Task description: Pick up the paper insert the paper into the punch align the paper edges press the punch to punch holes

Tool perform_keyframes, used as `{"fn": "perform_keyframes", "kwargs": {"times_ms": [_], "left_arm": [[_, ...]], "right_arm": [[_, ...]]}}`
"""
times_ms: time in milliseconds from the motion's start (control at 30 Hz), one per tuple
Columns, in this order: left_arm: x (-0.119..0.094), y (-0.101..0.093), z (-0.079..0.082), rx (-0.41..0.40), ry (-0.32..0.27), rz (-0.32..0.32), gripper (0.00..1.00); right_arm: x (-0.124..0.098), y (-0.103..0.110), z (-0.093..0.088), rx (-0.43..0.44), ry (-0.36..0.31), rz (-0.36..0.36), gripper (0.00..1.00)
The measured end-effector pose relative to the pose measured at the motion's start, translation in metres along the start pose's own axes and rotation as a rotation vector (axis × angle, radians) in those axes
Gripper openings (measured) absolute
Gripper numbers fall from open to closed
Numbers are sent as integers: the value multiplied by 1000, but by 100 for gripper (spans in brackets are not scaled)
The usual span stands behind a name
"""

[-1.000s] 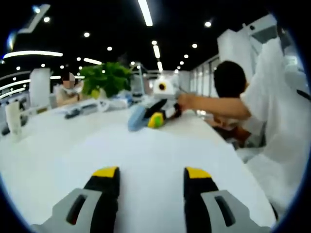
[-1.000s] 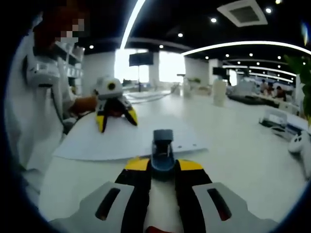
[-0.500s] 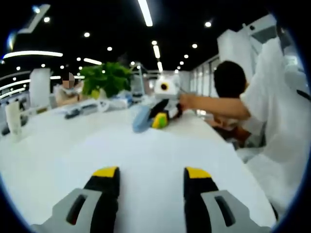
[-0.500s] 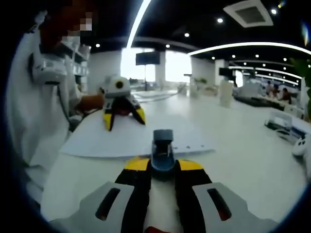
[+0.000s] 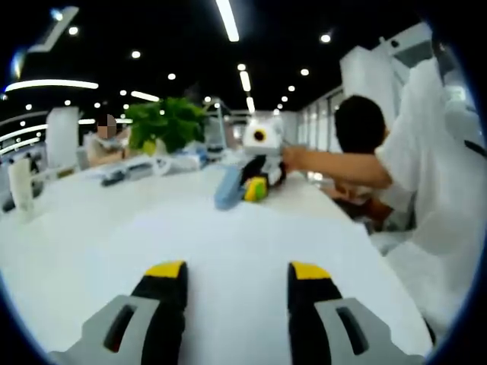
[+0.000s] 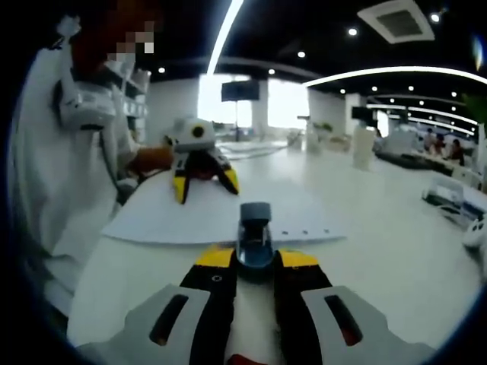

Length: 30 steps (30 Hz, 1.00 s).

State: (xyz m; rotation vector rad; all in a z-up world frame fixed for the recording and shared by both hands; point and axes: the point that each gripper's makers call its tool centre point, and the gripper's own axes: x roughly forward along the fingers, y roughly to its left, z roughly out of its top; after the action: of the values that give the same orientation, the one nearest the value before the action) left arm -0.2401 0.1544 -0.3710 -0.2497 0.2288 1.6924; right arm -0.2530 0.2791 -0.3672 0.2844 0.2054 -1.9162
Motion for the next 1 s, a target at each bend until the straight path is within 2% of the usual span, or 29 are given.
{"fn": "perform_keyframes", "kwargs": {"times_ms": [900,1000], "left_arm": [[0,-1,0,2,-1,0,53],[0,-1,0,2,-1,0,53]], "right_arm": [[2,-6,1,3,2,-2,23],[2,-6,3,22,-5,-9,27]]}}
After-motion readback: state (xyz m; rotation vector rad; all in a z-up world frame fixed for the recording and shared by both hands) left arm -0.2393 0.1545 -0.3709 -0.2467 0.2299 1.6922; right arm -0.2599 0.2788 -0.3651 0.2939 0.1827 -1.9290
